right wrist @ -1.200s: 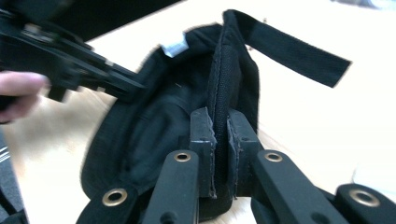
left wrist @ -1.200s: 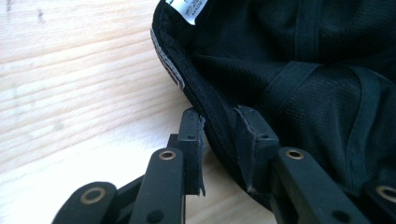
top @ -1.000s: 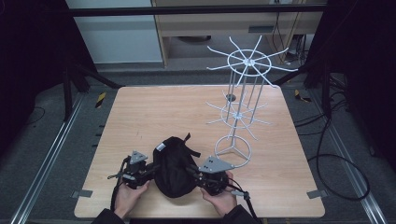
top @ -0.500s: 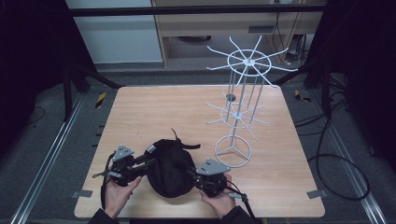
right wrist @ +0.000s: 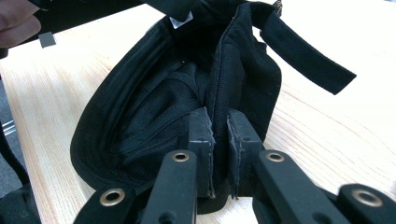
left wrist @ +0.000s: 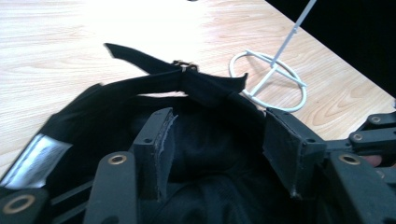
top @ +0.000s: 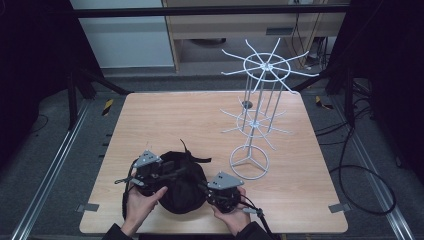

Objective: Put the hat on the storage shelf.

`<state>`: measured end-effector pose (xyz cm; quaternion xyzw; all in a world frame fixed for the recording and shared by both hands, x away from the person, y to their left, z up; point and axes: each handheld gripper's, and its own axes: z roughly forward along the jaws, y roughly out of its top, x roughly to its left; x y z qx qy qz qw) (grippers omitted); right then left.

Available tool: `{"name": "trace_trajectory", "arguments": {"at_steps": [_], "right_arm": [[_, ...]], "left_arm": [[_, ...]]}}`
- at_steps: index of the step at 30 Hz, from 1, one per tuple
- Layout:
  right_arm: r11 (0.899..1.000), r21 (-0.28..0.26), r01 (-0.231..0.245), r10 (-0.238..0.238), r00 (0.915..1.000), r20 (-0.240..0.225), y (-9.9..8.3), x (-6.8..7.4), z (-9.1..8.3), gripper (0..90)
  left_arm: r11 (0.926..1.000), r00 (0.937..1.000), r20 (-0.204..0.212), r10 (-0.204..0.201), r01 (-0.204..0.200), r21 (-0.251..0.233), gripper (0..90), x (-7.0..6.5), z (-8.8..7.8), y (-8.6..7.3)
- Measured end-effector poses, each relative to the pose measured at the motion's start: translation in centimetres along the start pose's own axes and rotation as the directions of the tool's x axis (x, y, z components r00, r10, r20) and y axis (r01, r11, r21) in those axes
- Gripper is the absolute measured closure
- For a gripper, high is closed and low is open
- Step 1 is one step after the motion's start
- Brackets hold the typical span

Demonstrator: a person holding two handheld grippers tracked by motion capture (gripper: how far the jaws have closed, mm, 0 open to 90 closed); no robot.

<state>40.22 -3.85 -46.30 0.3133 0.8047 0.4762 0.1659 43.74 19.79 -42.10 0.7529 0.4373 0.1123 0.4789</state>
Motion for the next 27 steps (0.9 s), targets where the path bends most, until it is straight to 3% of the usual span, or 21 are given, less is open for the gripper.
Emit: {"name": "trace_trajectory", "arguments": {"at_steps": [9,15,20,21,24,27], "right_arm": [[1.0,0.001,0.018,-0.018,0.9997,-0.014,0.0,0.3,0.1,82.1],[0.999,0.007,0.04,-0.04,0.9988,-0.028,-0.1,0.5,0.2,82.4],[0.998,0.012,0.059,-0.059,0.9975,-0.039,-0.1,0.8,0.3,82.3],[0.998,0.015,0.054,-0.053,0.9976,-0.044,-0.1,0.7,0.4,82.0],[0.999,0.018,0.045,-0.044,0.9977,-0.051,-0.1,0.7,0.4,81.1],[1.0,0.01,0.01,-0.009,0.9965,-0.083,0.0,0.5,0.3,72.7]], "left_arm": [[0.9991,0.9997,0.022,-0.004,0.003,0.042,40.5,-1.1,2.4,0.7],[0.9968,0.9998,-0.009,-0.018,0.019,0.078,41.6,-1.3,3.5,0.5],[0.9944,0.9993,-0.015,-0.035,0.036,0.099,51.8,-1.0,3.6,0.3],[0.9947,0.9991,-0.016,-0.039,0.04,0.095,57.4,-1.0,3.5,0.3],[0.9948,0.999,-0.016,-0.043,0.044,0.092,60.5,-1.1,3.4,0.3],[0.9956,0.9987,-0.014,-0.049,0.05,0.079,72.0,-1.1,3.1,0.2]]}}
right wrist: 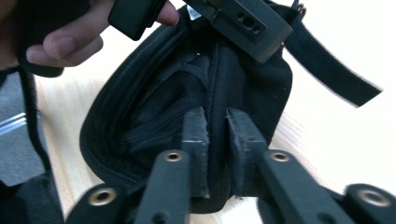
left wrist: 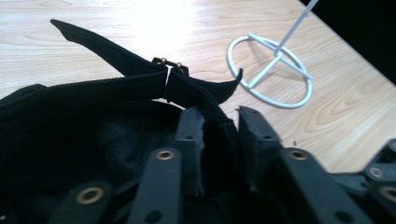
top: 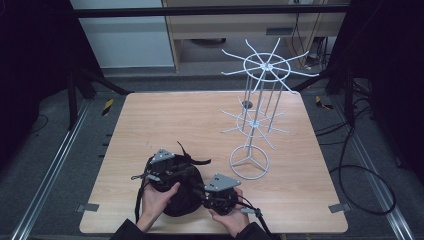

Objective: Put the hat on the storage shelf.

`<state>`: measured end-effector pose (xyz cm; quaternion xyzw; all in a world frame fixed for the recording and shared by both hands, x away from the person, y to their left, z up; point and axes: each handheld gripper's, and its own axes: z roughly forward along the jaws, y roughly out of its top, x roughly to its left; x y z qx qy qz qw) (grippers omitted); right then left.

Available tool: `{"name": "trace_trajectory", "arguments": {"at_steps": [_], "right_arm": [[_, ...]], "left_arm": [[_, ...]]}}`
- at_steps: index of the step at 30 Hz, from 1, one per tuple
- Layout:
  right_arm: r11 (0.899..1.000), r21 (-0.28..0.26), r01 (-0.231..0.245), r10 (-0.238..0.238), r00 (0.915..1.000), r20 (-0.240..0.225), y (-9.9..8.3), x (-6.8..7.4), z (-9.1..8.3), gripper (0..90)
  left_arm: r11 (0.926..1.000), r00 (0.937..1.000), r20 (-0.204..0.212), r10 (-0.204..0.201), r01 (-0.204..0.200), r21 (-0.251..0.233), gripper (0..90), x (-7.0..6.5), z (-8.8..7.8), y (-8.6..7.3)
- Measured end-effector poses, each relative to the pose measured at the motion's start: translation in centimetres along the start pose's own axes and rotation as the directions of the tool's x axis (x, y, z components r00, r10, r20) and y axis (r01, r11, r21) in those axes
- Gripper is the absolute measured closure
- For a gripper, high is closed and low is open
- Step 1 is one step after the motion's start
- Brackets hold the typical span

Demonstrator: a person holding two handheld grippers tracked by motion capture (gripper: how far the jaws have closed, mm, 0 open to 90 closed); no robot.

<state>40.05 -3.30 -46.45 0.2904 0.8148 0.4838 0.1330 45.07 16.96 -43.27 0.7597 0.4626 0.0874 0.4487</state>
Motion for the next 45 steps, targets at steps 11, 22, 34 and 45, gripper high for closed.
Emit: {"name": "trace_trajectory", "arguments": {"at_steps": [11,22,34,45], "right_arm": [[0.995,-0.093,-0.043,0.037,0.9968,-0.071,1.5,0.0,-2.1,47.2],[0.986,-0.14,-0.086,0.081,0.9957,-0.045,2.1,-1.5,-3.8,44.0],[0.991,-0.115,-0.066,0.058,0.9956,-0.074,1.5,-1.1,-1.9,54.2],[0.995,-0.095,-0.004,0.009,0.9986,0.052,1.8,-1.6,-3.1,89.1]], "left_arm": [[0.9955,0.9998,0.019,-0.002,0.004,-0.094,78.0,0.1,-1.9,0.4],[0.9738,0.9984,0.007,0.056,-0.053,-0.221,79.4,-1.0,-5.1,1.7],[0.9517,0.9886,0.071,0.133,-0.107,-0.288,80.2,-2.7,-6.5,2.1],[0.9405,0.9809,0.051,0.188,-0.165,-0.297,79.9,-2.9,-6.4,1.9]]}}
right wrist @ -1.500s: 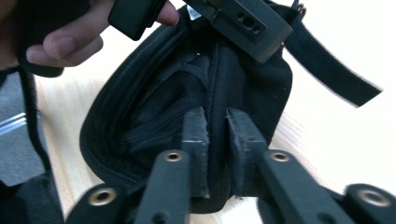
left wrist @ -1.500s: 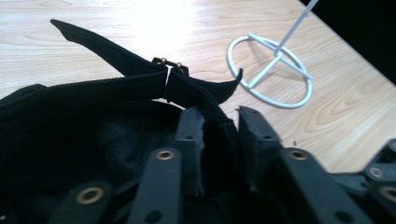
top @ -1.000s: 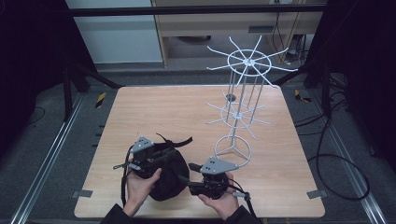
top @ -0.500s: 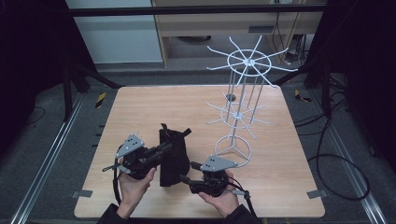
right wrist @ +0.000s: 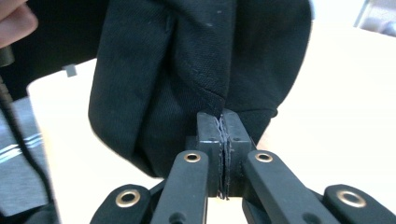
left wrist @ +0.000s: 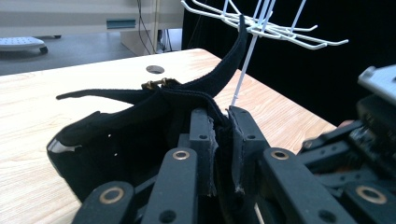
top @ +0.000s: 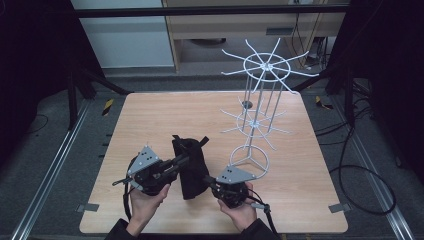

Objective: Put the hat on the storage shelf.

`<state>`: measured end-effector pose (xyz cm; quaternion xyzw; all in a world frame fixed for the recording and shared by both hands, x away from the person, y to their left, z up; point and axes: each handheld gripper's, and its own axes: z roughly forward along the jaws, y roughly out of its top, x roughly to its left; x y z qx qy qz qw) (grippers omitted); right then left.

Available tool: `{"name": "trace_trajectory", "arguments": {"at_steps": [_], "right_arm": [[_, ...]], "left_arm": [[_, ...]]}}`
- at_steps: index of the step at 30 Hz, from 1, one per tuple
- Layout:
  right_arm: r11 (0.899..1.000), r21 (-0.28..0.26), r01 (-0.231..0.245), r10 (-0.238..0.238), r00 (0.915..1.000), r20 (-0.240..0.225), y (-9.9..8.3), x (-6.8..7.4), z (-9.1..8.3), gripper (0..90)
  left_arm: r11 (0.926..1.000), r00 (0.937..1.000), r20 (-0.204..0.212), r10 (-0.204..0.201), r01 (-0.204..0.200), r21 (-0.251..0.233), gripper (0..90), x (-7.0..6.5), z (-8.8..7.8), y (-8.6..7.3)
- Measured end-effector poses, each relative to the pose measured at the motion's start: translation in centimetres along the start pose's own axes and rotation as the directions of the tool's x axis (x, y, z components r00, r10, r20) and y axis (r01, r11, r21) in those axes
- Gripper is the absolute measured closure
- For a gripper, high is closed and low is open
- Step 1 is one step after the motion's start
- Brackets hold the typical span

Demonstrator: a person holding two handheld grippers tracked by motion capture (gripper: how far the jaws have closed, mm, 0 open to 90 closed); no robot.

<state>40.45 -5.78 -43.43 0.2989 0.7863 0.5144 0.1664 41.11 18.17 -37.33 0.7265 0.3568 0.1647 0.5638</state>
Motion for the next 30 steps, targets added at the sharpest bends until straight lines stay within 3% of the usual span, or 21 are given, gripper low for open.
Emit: {"name": "trace_trajectory", "arguments": {"at_steps": [2,6,13,16,19,22,25,26,29,30], "right_arm": [[0.998,0.009,0.058,-0.058,0.9969,0.054,0.5,0.0,-0.5,89.1],[0.995,0.037,0.093,-0.095,0.9938,0.056,0.7,0.1,-0.5,88.9],[0.989,0.072,0.127,-0.124,0.9915,-0.039,1.1,1.3,0.7,87.6],[0.988,0.076,0.132,-0.128,0.9903,-0.053,1.4,1.7,1.2,86.6],[0.989,0.07,0.127,-0.122,0.99,-0.071,1.8,2.1,1.8,84.0],[0.991,0.065,0.114,-0.109,0.9903,-0.086,2.2,2.7,2.5,79.5],[0.993,0.032,0.115,-0.111,0.989,-0.097,2.5,3.4,3.1,66.8],[0.993,0.032,0.115,-0.111,0.989,-0.097,2.5,3.4,3.1,66.8],[0.994,0.005,0.107,-0.106,0.9895,-0.099,2.6,3.5,2.7,60.1],[0.995,0.007,0.104,-0.103,0.9906,-0.09,2.6,3.3,2.5,59.2]], "left_arm": [[1.0,1.0,-0.002,0.009,-0.009,0.002,79.3,0.1,0.0,-0.2],[0.9996,0.9999,-0.011,0.013,-0.013,0.026,78.5,0.7,-0.3,-1.1],[0.997,0.9988,-0.047,-0.008,0.011,0.077,77.9,2.4,-2.0,-3.0],[0.9953,0.9966,-0.081,-0.012,0.02,0.095,78.2,3.2,-2.5,-3.6],[0.9932,0.9924,-0.123,-0.005,0.019,0.115,78.4,4.1,-3.2,-4.2],[0.9909,0.9889,-0.147,-0.023,0.042,0.128,78.8,5.1,-3.8,-4.9],[0.987,0.9844,-0.173,-0.028,0.055,0.151,79.0,6.2,-4.3,-5.6],[0.986,0.9834,-0.18,-0.021,0.05,0.159,79.0,6.4,-4.4,-5.7],[0.9813,0.9755,-0.22,-0.003,0.045,0.187,79.1,7.2,-4.5,-6.2],[0.9796,0.969,-0.246,0.015,0.035,0.198,79.1,7.4,-4.6,-6.4]]}}
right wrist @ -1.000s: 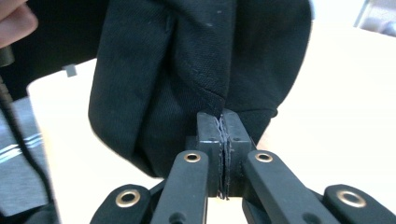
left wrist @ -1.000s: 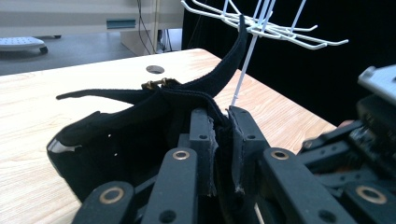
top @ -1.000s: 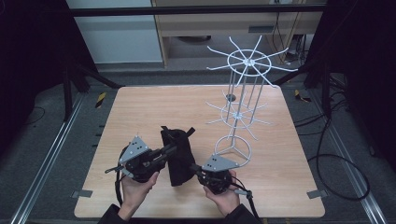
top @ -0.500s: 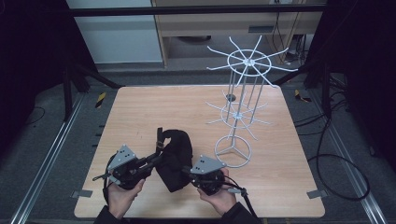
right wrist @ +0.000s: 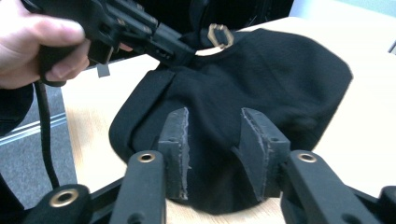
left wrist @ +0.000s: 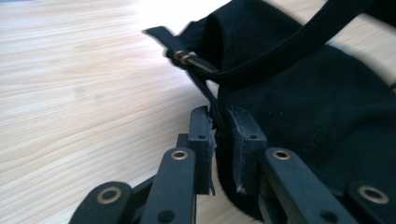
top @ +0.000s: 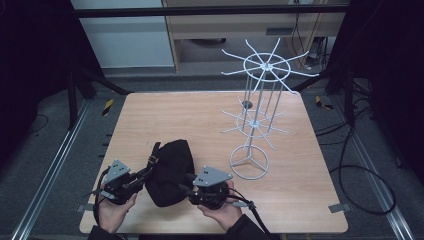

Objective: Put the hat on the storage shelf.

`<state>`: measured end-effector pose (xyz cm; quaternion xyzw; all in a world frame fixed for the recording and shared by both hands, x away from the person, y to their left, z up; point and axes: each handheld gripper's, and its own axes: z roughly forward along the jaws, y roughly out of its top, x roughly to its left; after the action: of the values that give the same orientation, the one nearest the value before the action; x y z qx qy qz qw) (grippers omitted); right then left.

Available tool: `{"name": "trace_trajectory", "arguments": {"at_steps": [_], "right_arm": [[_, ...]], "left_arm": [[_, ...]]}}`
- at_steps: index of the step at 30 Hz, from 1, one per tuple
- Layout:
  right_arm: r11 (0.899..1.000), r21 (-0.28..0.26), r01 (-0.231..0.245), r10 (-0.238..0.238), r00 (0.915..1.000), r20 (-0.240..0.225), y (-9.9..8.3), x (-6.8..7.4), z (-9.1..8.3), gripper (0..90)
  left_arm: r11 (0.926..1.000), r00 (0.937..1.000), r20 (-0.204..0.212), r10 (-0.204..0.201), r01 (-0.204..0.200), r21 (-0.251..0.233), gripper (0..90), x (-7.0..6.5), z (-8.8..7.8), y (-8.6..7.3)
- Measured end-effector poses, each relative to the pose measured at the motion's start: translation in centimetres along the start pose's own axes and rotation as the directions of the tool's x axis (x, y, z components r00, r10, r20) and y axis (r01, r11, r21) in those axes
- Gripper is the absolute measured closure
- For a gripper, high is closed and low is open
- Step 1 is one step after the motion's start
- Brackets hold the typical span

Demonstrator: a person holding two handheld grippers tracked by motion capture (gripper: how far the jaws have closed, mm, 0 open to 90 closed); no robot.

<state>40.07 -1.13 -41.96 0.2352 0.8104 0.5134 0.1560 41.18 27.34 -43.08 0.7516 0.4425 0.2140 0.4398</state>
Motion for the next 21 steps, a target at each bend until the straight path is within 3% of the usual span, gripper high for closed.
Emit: {"name": "trace_trajectory", "arguments": {"at_steps": [4,5,12,15,19,21], "right_arm": [[1.0,-0.001,-0.011,0.011,0.9991,0.041,-0.5,-0.8,-0.9,56.5],[1.0,0.011,-0.026,0.025,0.9968,0.076,-1.3,-1.6,-1.4,55.0],[0.996,0.06,-0.066,0.056,0.9865,0.154,-4.0,-3.7,-2.8,52.2],[0.992,0.07,-0.106,0.091,0.9773,0.191,-5.3,-4.6,-3.6,50.3],[0.988,0.067,-0.14,0.122,0.9666,0.225,-6.1,-5.4,-4.6,47.9],[0.986,0.055,-0.155,0.137,0.959,0.248,-6.4,-6.0,-5.3,46.9]], "left_arm": [[0.9994,0.9983,-0.057,-0.014,0.016,0.032,79.1,1.4,0.1,-0.7],[0.9987,0.9974,-0.07,-0.017,0.02,0.047,78.6,1.9,0.1,-0.9],[0.9917,0.9888,-0.149,-0.007,0.026,0.126,77.8,3.8,1.2,-2.2],[0.9837,0.9844,-0.176,0.007,0.024,0.178,76.8,4.5,1.9,-2.7],[0.9763,0.9833,-0.181,0.021,0.019,0.216,73.9,4.7,2.6,-3.1],[0.9741,0.9788,-0.2,0.046,0.001,0.226,65.7,4.7,2.7,-3.1]]}}
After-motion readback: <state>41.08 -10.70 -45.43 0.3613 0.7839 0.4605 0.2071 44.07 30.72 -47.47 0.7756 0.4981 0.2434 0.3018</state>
